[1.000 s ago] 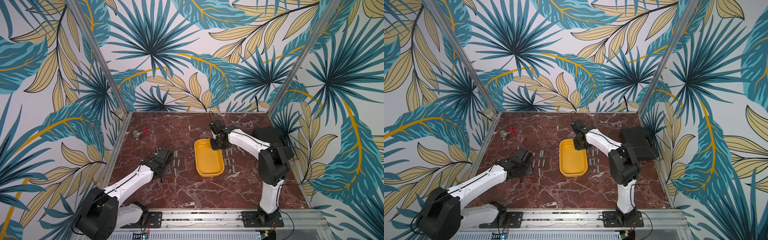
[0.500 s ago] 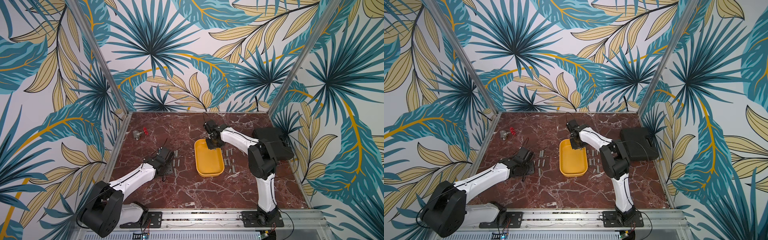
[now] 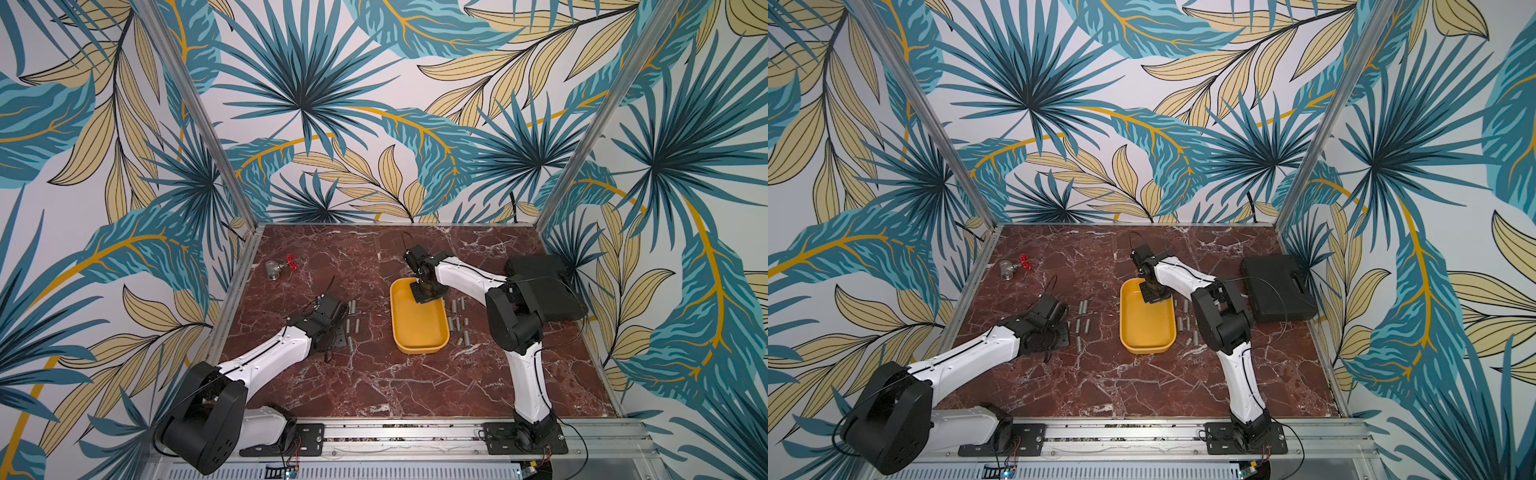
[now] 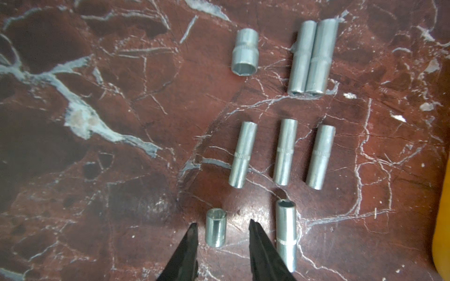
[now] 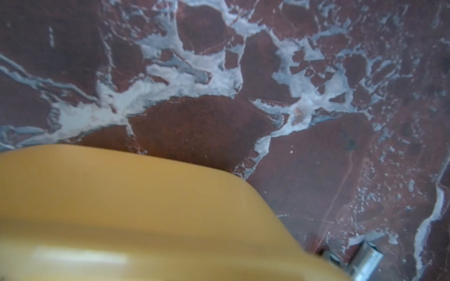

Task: Take out the socket from the storage box
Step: Pick up the socket head from the storage box.

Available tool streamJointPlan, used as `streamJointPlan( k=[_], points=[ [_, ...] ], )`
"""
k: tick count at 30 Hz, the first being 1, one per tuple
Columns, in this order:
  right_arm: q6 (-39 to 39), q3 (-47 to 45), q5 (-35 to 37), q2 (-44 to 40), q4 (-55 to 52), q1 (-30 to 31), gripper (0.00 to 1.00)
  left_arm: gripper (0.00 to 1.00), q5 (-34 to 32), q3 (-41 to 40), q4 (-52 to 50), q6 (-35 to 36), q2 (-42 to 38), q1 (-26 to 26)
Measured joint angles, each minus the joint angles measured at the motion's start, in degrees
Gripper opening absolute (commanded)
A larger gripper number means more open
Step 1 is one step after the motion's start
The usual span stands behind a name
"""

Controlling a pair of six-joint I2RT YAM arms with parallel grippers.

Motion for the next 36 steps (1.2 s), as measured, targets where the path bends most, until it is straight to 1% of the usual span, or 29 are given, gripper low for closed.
streamJointPlan(
  k=[5,13,16,19,24,28,32,36],
  points=[
    [0.1,-0.1,-1.4,0.0,0.3,0.0,0.13,0.38,0.0,0.0,-0.1,0.0,0.0,0.0],
    [0.7,-1.7,-6.0,-1.6,1.6,0.0,0.09,0.39,0.0,0.0,-1.3,0.0,-1.8,0.0],
    [1.4,-3.4,-8.1,-4.5,1.8,-0.1,0.09,0.39,-0.1,0.0,-1.8,0.0,-2.8,0.0],
    [2.3,-6.4,-10.4,-10.4,2.7,-0.6,0.09,0.39,-0.2,0.1,-2.6,0.0,-3.5,0.0],
    [4.3,-14.3,-12.8,-25.1,5.7,-3.9,0.09,0.41,-0.4,0.6,-4.2,0.5,-3.9,0.0],
    [5.7,-23.2,-12.9,-33.6,7.5,-8.1,0.1,0.41,-0.3,1.7,-4.6,0.9,-4.0,0.0],
    [7.0,-33.2,-13.2,-37.1,7.7,-11.9,0.1,0.41,0.1,3.5,-4.7,1.5,-4.0,0.0],
    [8.5,-39.4,-14.5,-37.3,7.8,-12.5,0.1,0.41,0.3,4.4,-4.5,1.7,-4.0,0.0]
  ],
)
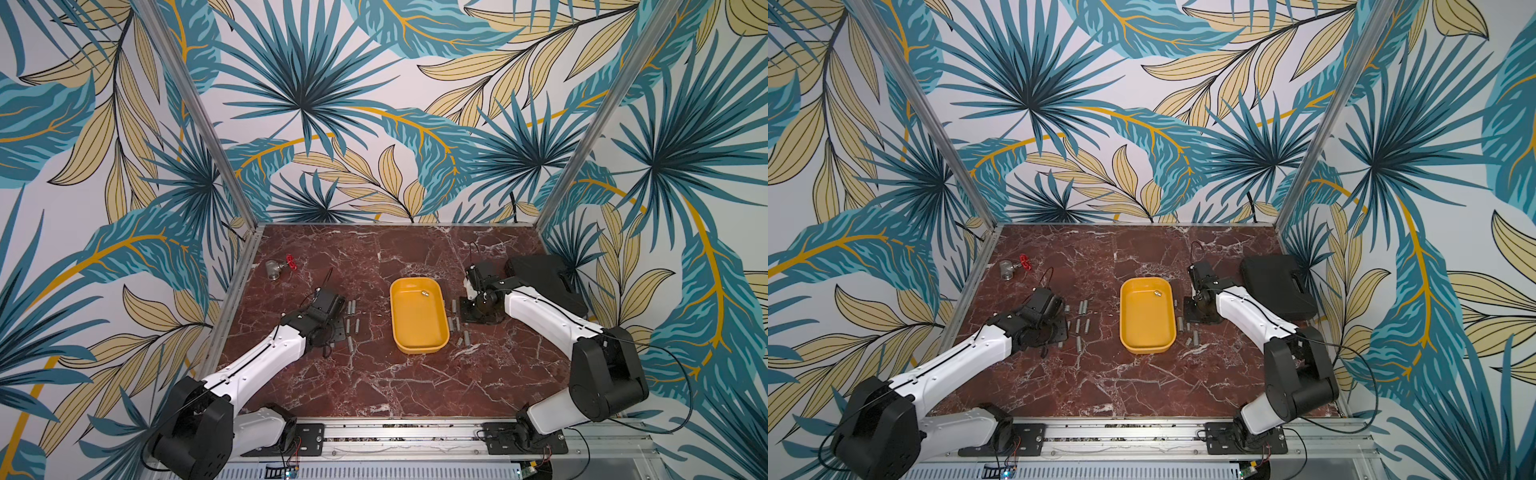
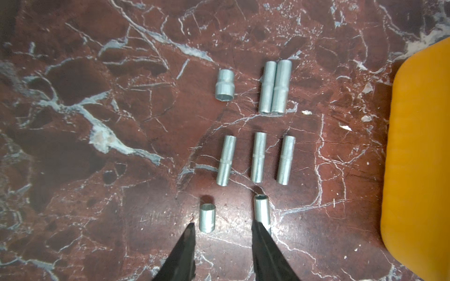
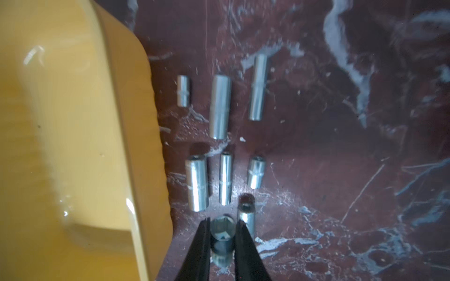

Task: Take out the socket from the storage box
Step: Place the socket head at the center of the board.

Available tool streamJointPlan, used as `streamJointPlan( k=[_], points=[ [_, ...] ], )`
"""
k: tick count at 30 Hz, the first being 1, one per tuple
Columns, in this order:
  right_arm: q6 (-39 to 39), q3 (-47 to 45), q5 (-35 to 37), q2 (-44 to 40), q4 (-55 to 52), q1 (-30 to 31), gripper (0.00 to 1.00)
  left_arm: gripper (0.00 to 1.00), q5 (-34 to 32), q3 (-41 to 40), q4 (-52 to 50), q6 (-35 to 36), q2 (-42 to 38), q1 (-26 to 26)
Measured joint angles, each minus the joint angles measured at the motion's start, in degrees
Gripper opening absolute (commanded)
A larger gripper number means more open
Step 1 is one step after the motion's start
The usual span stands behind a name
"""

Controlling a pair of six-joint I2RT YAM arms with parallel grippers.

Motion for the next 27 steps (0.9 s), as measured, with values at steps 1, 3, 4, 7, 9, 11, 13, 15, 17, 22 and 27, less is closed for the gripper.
streamJointPlan(
  k=[1,3,4,7,9,11,13,15,17,22,27],
  points=[
    [0.2,-0.8,-0.5,0.0,0.1,0.0,0.1,0.41,0.1,0.0,0.0,0.0,0.0,0.0],
    [0.7,-2.3,-1.7,-0.1,0.7,0.2,0.1,0.41,0.3,0.0,0.0,0.1,0.0,0.0],
    [0.9,-2.7,-2.1,-0.2,1.1,0.2,0.1,0.41,0.4,0.0,0.0,0.1,0.0,0.0],
    [1.2,-3.3,-3.3,-0.2,2.0,0.7,0.1,0.42,0.7,0.0,0.0,0.1,0.0,0.0],
    [1.5,-3.7,-3.8,-0.2,2.7,1.1,0.1,0.42,1.0,0.0,0.0,0.1,0.0,0.0],
    [1.7,-4.0,-4.3,-0.2,3.3,1.5,0.1,0.42,1.3,0.0,0.0,0.1,0.0,0.0],
    [1.9,-4.5,-4.8,-0.2,4.0,2.0,0.1,0.42,1.4,0.0,0.0,0.1,0.0,0.0],
    [2.1,-4.7,-5.2,-0.1,4.5,2.6,0.1,0.42,1.5,0.0,0.0,0.1,0.0,0.0],
    [2.4,-5.0,-5.5,-0.1,5.2,3.1,0.1,0.42,1.5,0.0,0.0,0.1,0.0,0.0],
    [3.2,-5.8,-6.3,1.4,7.0,4.2,0.1,0.42,1.5,0.0,0.0,0.1,0.0,0.0],
    [3.4,-6.6,-6.5,2.9,7.6,4.5,0.1,0.42,1.5,0.0,0.0,0.1,0.0,0.0]
  ],
)
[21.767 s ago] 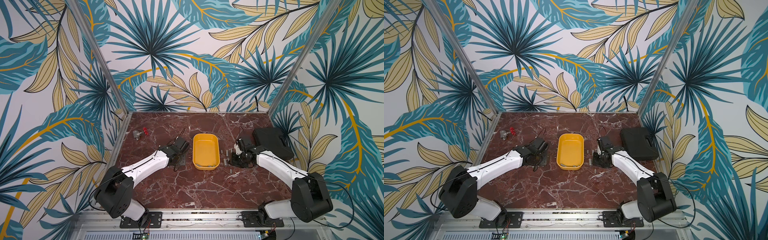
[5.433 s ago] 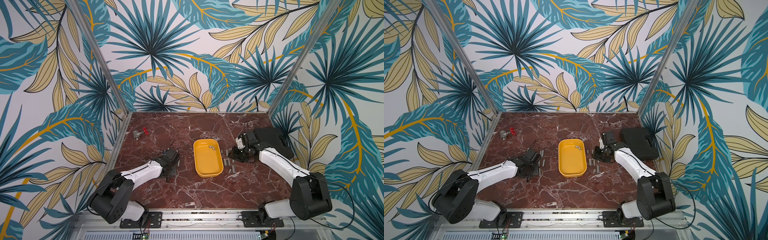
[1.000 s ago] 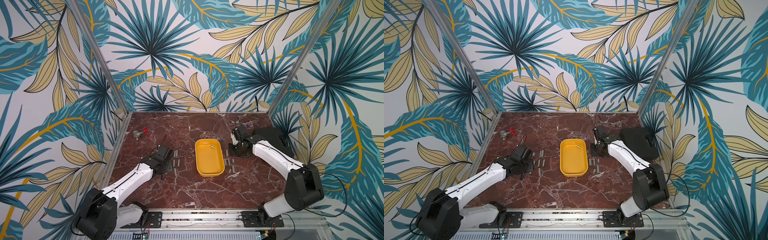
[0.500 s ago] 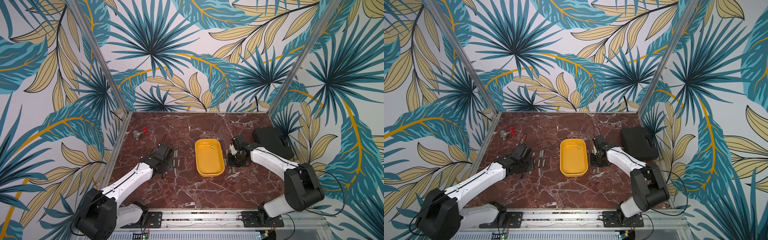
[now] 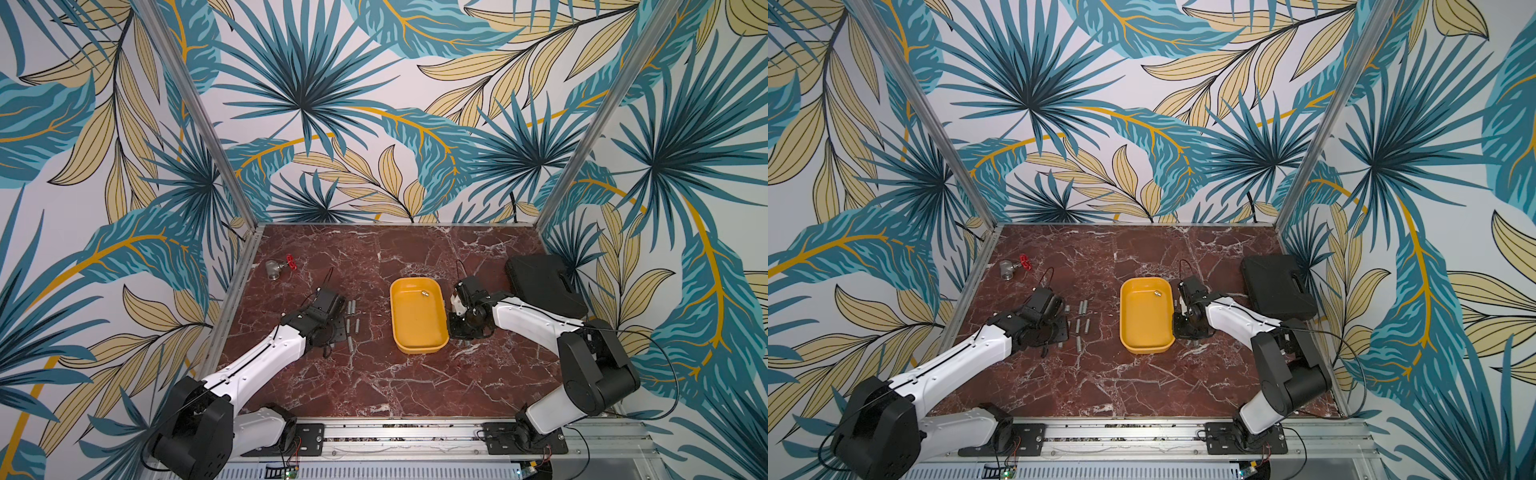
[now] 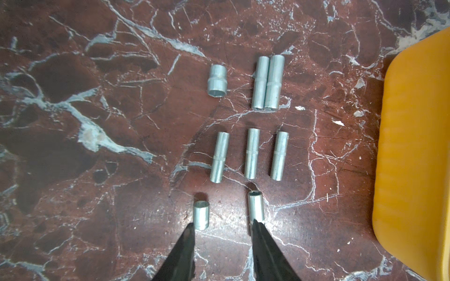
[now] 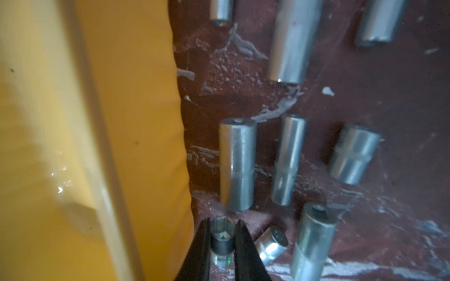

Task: Take out the socket from the storage box
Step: Place the socket head at the center of the board.

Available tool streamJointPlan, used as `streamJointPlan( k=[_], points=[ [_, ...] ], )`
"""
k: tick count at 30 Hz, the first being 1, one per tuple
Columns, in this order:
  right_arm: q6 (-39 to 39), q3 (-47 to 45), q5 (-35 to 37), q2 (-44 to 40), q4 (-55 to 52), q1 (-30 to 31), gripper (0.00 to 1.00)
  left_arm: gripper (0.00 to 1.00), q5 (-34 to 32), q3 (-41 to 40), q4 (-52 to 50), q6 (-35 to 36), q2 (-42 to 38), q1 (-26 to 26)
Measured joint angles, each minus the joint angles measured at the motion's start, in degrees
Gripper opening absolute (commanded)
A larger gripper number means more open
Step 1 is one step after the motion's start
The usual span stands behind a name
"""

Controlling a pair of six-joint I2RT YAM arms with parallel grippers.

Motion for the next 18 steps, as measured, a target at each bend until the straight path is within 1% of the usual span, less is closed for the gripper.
streamJointPlan(
  k=[7,12,18],
  points=[
    [0.1,-1.2,0.0,0.5,0.7,0.0,0.11,0.42,0.0,0.0,0.0,-0.1,0.0,0.0],
    [0.2,-1.4,0.0,0.7,1.0,0.0,0.16,0.42,0.0,0.0,0.0,-0.1,0.0,0.0],
    [0.2,-1.4,0.0,0.7,1.0,0.0,0.18,0.42,0.0,0.0,0.0,-0.1,0.0,0.0]
  ],
)
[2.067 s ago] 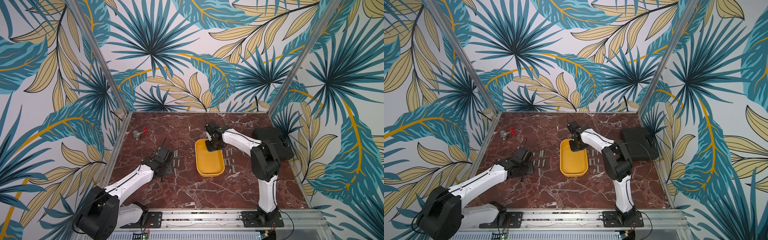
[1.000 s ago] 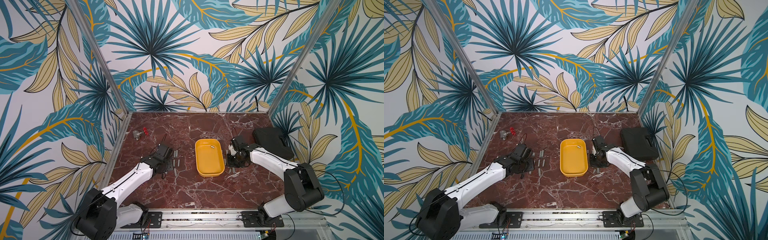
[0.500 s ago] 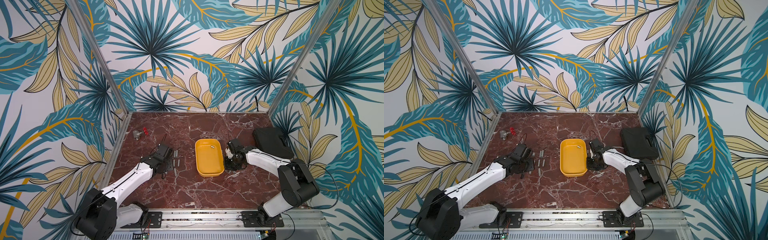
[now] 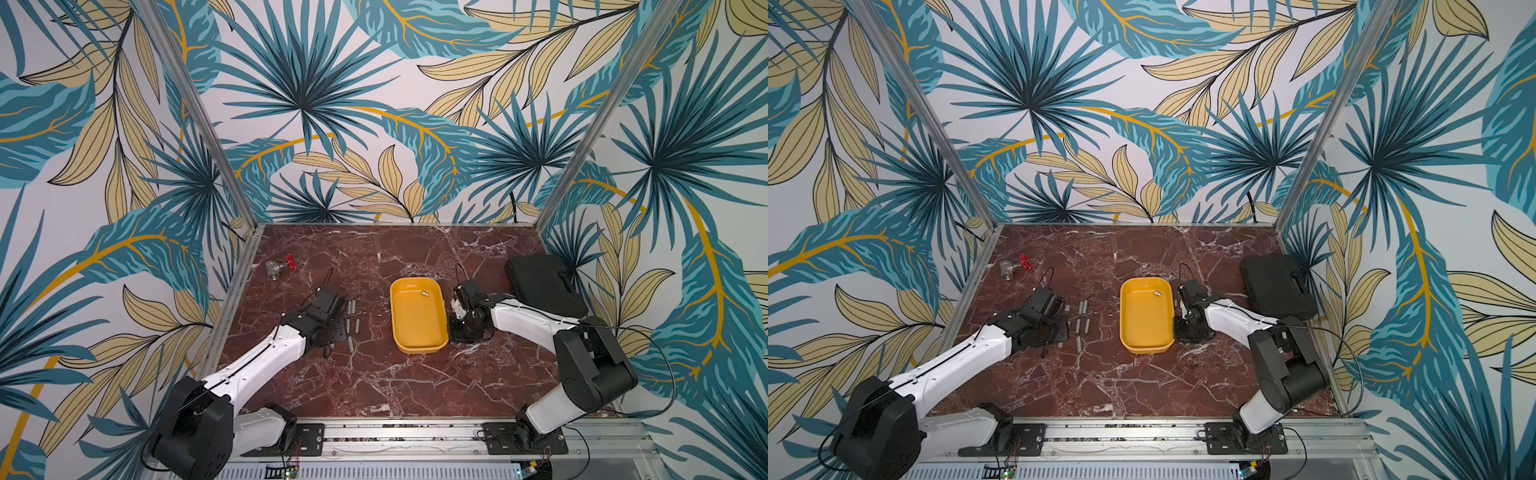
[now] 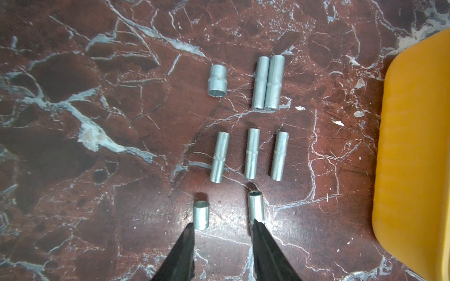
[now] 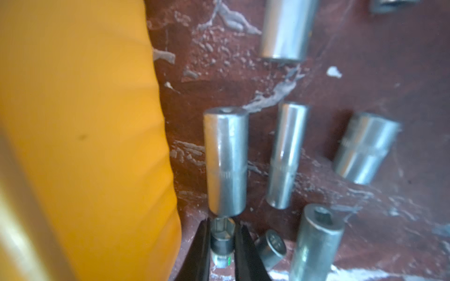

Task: Take out the socket from the storage box
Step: Place the socket head at the center of the board, then pick up the socket head from the storage box.

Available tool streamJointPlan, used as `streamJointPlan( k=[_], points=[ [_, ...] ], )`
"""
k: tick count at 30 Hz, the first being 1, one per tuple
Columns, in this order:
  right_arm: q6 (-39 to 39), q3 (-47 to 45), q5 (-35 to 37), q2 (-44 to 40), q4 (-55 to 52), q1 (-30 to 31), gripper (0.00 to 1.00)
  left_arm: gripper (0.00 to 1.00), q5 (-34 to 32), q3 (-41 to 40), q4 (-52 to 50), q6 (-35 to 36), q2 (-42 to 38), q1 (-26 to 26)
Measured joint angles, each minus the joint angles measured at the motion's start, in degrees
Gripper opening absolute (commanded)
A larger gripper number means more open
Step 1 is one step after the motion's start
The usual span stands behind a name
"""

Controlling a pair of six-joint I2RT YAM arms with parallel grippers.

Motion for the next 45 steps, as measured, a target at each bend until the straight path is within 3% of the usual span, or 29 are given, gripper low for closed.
streamJointPlan(
  k=[12,22,34,45],
  points=[
    [0.3,0.0,0.0,0.0,0.0,0.0,0.25,0.43,0.1,0.0,0.0,0.0,0.0,0.0],
    [0.4,0.6,0.2,-0.1,-1.2,0.0,0.25,0.43,0.8,1.7,0.0,0.2,0.9,-0.6],
    [-0.1,3.8,2.7,-6.3,-6.2,0.0,0.26,0.42,0.8,10.0,0.2,1.1,6.8,-4.9],
    [-0.9,4.9,7.6,-11.1,-10.4,-0.4,0.26,0.43,1.7,27.8,0.7,4.8,19.0,-10.9]
  ],
)
